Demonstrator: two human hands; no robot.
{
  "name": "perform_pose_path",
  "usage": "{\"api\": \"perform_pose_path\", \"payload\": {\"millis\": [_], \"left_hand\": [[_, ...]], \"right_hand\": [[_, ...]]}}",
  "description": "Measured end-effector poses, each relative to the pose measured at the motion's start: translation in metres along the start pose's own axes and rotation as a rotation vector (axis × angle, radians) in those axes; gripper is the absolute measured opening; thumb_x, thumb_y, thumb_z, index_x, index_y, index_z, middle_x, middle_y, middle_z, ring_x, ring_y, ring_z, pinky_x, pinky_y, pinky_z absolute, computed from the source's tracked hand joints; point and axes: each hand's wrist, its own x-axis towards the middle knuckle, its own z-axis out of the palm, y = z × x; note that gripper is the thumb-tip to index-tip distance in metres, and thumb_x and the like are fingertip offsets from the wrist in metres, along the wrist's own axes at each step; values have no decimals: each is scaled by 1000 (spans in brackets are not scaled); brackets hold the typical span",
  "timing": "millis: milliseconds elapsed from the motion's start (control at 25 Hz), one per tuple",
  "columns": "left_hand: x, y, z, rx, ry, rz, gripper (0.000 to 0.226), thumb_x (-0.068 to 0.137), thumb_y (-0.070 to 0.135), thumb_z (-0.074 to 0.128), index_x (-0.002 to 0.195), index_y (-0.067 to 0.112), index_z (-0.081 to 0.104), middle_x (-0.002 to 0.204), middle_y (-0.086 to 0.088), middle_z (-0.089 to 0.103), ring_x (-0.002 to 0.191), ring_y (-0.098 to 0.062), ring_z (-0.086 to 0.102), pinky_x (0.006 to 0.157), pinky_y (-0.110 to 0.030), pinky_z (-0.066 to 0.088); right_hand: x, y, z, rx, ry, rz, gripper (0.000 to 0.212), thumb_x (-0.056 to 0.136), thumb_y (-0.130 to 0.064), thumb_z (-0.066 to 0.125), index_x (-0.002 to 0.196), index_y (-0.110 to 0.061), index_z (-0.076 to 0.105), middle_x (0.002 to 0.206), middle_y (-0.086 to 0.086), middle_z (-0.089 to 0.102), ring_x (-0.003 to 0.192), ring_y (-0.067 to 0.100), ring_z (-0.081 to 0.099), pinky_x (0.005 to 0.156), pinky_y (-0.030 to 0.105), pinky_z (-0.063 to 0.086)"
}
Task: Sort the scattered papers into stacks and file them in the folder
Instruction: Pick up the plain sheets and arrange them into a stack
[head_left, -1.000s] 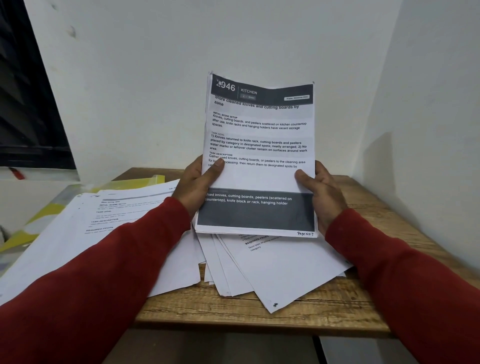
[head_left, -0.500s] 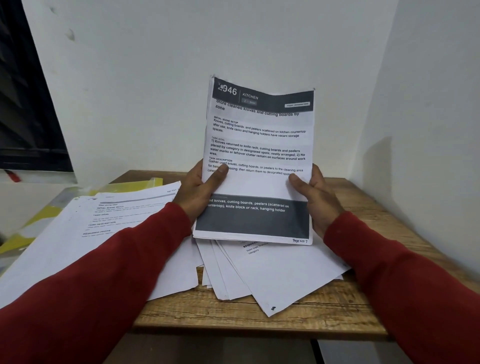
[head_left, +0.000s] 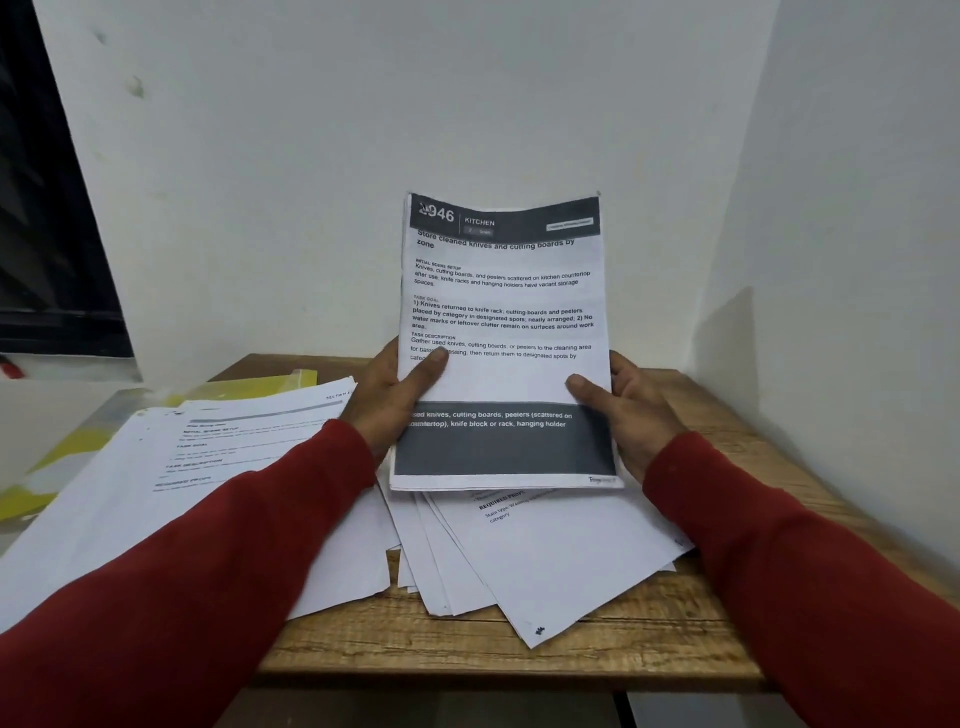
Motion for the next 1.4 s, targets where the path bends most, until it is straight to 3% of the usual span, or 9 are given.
{"api": "perform_pose_path", "payload": {"millis": [120, 200, 280, 400, 520, 680, 1000, 1160, 1400], "left_hand": [[-7, 4, 3, -15, -129, -160, 37, 99, 52, 45, 122, 26, 57, 97, 6, 75, 68, -25, 69, 44, -26, 45], [-10, 5, 5, 92, -206, -150, 36, 102, 51, 38, 125, 28, 54, 105, 4, 75, 57, -31, 66, 37, -18, 30], [-9, 1, 4, 261, -274, -80, 31, 103, 45, 41, 121, 26, 58, 108, 7, 74, 52, -30, 64, 37, -19, 30], [-8, -7, 3, 541, -450, -5, 19, 97, 43, 57, 108, 32, 67, 108, 16, 71, 53, -14, 62, 56, -24, 49], [-12, -14, 2, 848, -602, 77, 28, 83, 53, 72, 108, 42, 69, 113, 24, 63, 75, 9, 57, 67, -7, 39], [-8, -16, -4, 900, -670, 141, 34, 77, 54, 77, 108, 44, 71, 117, 21, 61, 88, 9, 53, 74, -9, 39], [-3, -17, -6, 933, -660, 149, 32, 77, 53, 77, 106, 43, 72, 117, 21, 62, 80, 9, 53, 70, -7, 37], [-4, -18, -5, 946, -648, 123, 30, 76, 56, 76, 104, 45, 71, 116, 21, 62, 80, 1, 55, 71, -11, 39], [1, -24, -10, 984, -504, 110, 29, 79, 58, 72, 103, 42, 71, 117, 14, 61, 88, 4, 53, 80, -11, 43]], "right_hand": [[8, -17, -28, -63, 140, 36, 28, 93, 0, 59, 118, -11, 65, 104, 6, 76, 89, 23, 71, 83, 35, 59], [16, -32, -68, -196, 209, 82, 30, 92, -2, 62, 122, -7, 64, 106, 8, 74, 92, 28, 70, 89, 41, 57], [21, -53, -108, -416, 245, 128, 35, 90, -3, 65, 125, -6, 63, 116, 13, 70, 103, 35, 67, 102, 50, 49], [26, -89, -156, -880, 243, 194, 39, 92, -7, 65, 130, -6, 59, 125, 12, 64, 107, 33, 62, 105, 43, 44], [37, -101, -180, -1147, 188, 351, 46, 92, -13, 67, 136, -7, 55, 137, 13, 57, 113, 29, 56, 108, 38, 37], [47, -77, -177, -1573, 17, 575, 60, 95, -26, 63, 149, -12, 39, 155, 8, 37, 140, 28, 38, 116, 38, 26], [40, -58, -165, -1747, 4, 667, 60, 83, -34, 77, 131, -10, 52, 136, 12, 56, 123, 29, 54, 102, 36, 44], [33, -60, -134, -1965, 35, 438, 67, 83, -48, 72, 132, -10, 47, 138, 16, 45, 127, 38, 45, 103, 42, 42], [26, -39, -28, -1389, -279, 361, 46, 88, -60, 60, 127, -37, 51, 119, -1, 62, 94, 21, 65, 78, 35, 58]]}}
